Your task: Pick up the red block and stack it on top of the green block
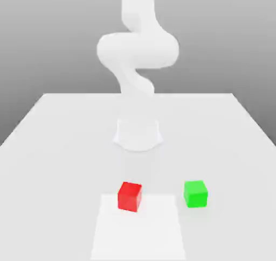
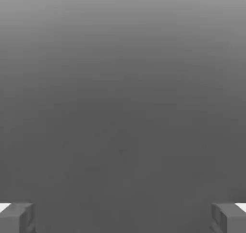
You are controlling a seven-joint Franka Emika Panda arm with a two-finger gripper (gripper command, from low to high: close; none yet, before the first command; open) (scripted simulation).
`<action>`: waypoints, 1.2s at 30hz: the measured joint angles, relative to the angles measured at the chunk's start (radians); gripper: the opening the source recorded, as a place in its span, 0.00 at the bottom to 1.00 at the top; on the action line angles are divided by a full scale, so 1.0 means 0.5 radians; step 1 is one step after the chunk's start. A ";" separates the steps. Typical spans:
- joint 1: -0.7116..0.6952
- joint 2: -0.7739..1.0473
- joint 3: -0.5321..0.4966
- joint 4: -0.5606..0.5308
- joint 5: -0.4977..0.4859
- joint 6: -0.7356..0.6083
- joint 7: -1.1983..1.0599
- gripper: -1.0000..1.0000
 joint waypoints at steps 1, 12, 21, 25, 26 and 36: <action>-0.010 0.063 0.005 -0.061 -0.001 0.049 0.019 0.50; -0.108 0.756 0.043 -0.726 -0.001 0.577 0.224 0.50; -0.140 1.583 0.024 -1.066 -0.010 1.212 0.359 0.50; -0.119 1.845 0.001 -1.035 -0.022 1.436 0.369 0.00; -0.119 1.845 0.001 -1.035 -0.022 1.436 0.369 0.00; -0.130 1.590 0.016 -1.071 -0.009 1.218 0.361 0.00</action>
